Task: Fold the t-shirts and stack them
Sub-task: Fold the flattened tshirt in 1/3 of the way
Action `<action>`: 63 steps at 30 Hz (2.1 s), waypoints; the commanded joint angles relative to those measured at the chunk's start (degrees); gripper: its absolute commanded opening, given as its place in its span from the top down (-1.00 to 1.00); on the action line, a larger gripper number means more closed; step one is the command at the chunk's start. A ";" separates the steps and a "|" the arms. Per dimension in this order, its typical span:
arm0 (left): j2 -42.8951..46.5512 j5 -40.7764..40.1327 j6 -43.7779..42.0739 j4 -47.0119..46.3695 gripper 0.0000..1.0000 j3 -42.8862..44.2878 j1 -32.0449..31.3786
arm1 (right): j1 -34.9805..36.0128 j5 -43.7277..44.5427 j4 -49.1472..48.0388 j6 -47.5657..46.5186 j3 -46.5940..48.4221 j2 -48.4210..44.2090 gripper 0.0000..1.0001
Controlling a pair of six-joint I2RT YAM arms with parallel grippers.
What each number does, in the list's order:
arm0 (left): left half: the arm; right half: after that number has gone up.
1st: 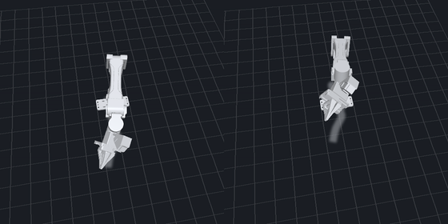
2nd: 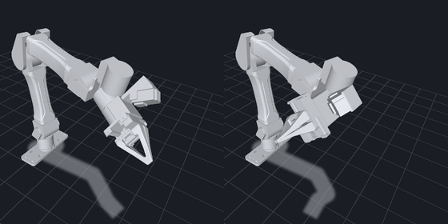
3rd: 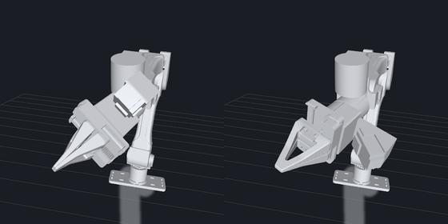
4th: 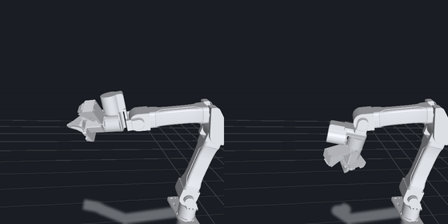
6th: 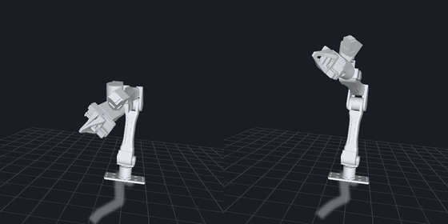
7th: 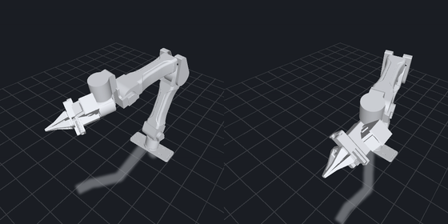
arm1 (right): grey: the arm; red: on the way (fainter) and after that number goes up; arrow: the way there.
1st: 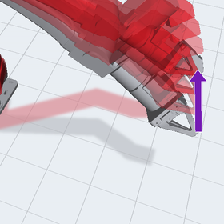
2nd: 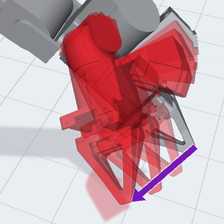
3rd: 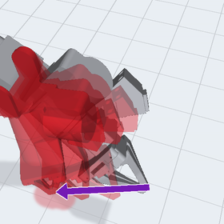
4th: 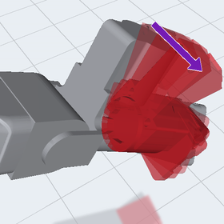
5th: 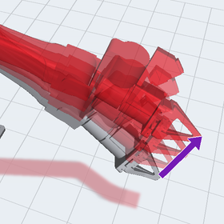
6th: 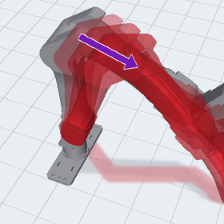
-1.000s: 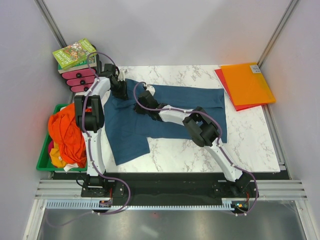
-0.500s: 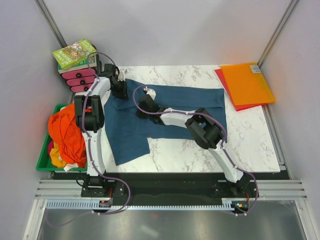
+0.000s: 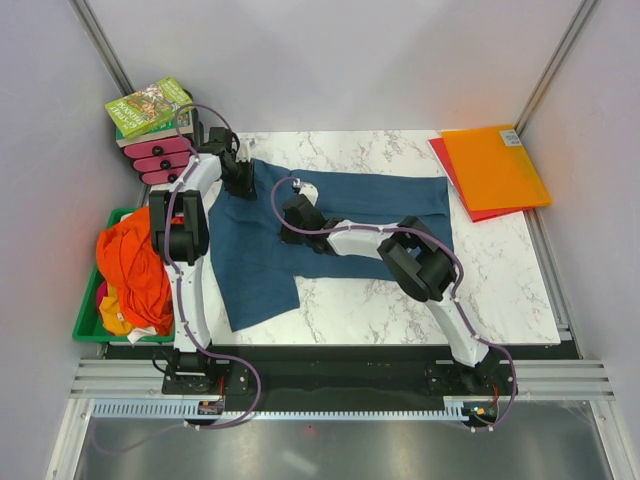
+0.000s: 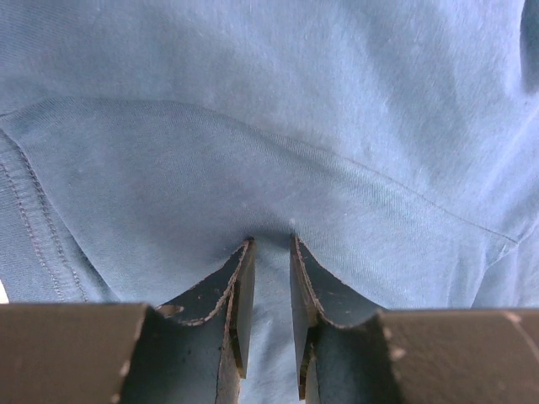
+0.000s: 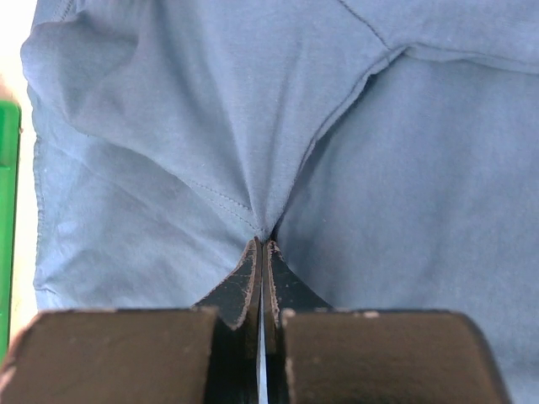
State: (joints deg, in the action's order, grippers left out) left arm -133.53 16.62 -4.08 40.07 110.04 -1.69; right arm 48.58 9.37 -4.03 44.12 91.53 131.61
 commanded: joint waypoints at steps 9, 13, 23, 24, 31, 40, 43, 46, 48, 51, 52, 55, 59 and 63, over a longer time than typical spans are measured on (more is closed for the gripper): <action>1.51 1.65 -0.84 -2.80 -0.01 -0.61 0.02 | 0.99 -0.41 0.17 -4.56 0.93 -3.64 -0.03; 6.53 3.33 -0.41 -6.58 -0.14 -4.21 -0.06 | 0.82 3.63 1.74 -7.55 3.05 -6.89 -0.47; 4.60 0.35 0.12 -5.27 0.11 -3.17 0.11 | -15.24 15.41 14.92 -15.81 5.32 -8.22 0.69; 3.56 -0.44 0.12 -4.92 0.13 -2.90 0.11 | -16.40 15.51 15.98 -16.77 8.20 -7.08 0.99; -0.23 -3.08 0.47 -2.55 0.21 1.40 0.29 | -24.31 15.33 23.01 -18.63 18.94 3.28 1.00; -5.15 -3.53 0.91 2.80 0.20 7.99 0.46 | -25.02 12.70 27.85 -16.26 21.06 5.94 1.00; -6.73 -2.47 1.70 5.09 0.19 11.24 0.46 | -25.63 11.29 29.51 -16.17 22.55 7.60 1.00; -8.49 -1.86 2.05 6.24 0.18 13.97 0.46 | -26.86 9.36 32.15 -15.91 26.59 10.59 0.99; -9.81 -1.68 2.14 6.68 0.17 15.73 0.46 | -27.91 8.92 34.35 -15.91 30.36 13.13 0.99; -11.66 -1.68 2.23 7.74 0.14 18.45 0.46 | -29.58 7.86 36.99 -15.64 36.16 16.90 0.97; -12.18 -1.85 2.23 7.91 0.14 19.07 0.46 | -30.20 7.43 37.51 -15.21 38.96 17.71 0.95; -13.33 -2.12 2.49 8.18 0.13 20.91 0.46 | -31.87 6.46 38.22 -14.85 43.54 20.61 0.92; -14.38 -2.73 2.14 8.00 0.08 23.37 0.46 | -33.11 4.79 37.79 -15.37 46.99 23.16 0.88; -10.02 -1.16 3.01 5.20 0.02 23.12 0.81 | -32.93 4.17 34.19 -15.82 44.37 19.05 0.85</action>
State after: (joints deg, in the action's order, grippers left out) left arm -145.71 15.18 -2.96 46.68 132.07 -1.61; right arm 16.32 13.50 30.37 28.88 137.14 152.00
